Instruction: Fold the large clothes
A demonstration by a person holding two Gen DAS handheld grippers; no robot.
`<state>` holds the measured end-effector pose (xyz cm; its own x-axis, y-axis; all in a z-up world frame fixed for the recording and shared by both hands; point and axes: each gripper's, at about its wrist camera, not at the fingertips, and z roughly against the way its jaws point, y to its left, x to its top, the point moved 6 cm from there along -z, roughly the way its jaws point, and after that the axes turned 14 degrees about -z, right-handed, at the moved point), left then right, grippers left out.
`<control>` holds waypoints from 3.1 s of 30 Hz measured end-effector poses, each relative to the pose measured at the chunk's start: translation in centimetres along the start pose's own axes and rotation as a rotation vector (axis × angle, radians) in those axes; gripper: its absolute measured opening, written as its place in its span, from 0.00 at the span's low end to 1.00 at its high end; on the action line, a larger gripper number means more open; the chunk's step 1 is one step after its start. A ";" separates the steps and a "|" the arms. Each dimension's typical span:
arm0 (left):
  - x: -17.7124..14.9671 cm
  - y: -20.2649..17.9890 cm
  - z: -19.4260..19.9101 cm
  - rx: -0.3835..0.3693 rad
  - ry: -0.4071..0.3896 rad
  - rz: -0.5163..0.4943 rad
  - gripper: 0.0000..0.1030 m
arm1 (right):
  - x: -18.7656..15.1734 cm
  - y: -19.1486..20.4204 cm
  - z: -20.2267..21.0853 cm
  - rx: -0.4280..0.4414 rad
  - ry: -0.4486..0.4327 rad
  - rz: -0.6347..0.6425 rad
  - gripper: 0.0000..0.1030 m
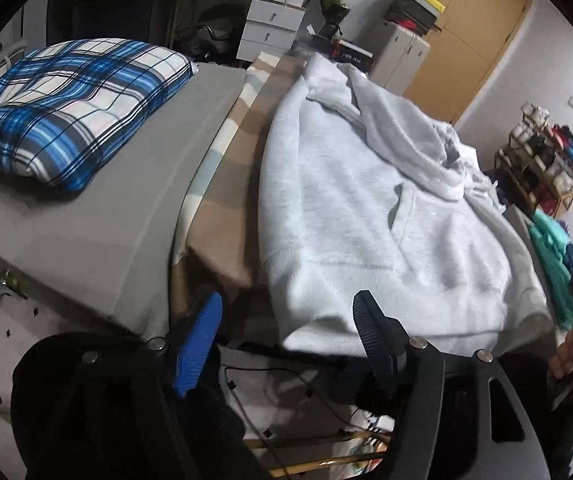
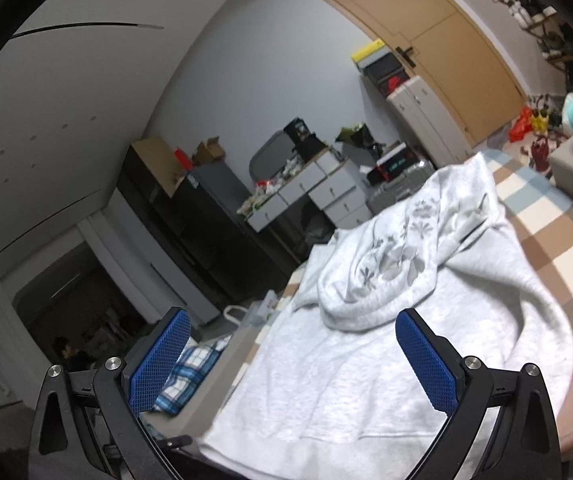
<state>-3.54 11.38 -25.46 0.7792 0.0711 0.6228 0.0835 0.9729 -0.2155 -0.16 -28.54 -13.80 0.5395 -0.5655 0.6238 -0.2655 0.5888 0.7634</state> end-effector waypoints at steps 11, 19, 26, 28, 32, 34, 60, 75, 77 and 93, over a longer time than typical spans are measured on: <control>-0.3 0.1 -5.0 -0.080 0.151 0.078 0.77 | -1.1 4.0 3.7 0.112 -0.178 0.277 1.00; -0.6 -0.5 -5.0 -0.062 0.164 0.044 0.77 | -0.8 3.2 2.7 0.175 -0.067 0.174 1.00; -0.9 -0.4 -5.6 -0.059 0.192 0.055 0.77 | -0.6 1.5 2.3 0.206 -0.001 0.033 1.00; -1.0 -0.5 -5.7 -0.068 0.206 0.050 0.77 | -0.7 1.3 2.1 0.199 0.002 0.022 1.00; -1.2 -1.2 -6.2 -0.077 0.239 0.030 0.77 | -0.9 1.3 2.1 0.189 0.000 0.015 1.00; -1.3 -1.3 -6.3 -0.073 0.248 0.014 0.77 | -1.1 1.5 2.2 0.187 0.000 0.022 1.00; 1.7 -2.3 -4.9 -0.333 0.183 0.038 0.34 | -0.7 -12.1 0.3 -0.509 0.605 -0.242 1.00; 0.9 0.3 -5.0 -0.329 0.197 0.078 0.08 | -1.4 -13.5 0.9 -0.652 0.691 -0.148 0.19; 1.0 0.2 -4.6 -0.333 0.178 0.075 0.06 | -0.8 -14.3 1.9 -0.645 0.651 -0.161 0.18; 1.8 -0.5 -5.0 -0.266 0.243 0.073 0.41 | -1.9 -16.4 2.1 -0.527 0.672 -0.255 0.46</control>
<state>0.93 9.94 -27.98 0.9112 0.0524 0.4087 0.1562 0.8740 -0.4602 1.49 -38.33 -27.16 0.9305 -0.3552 0.0894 0.2394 0.7744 0.5856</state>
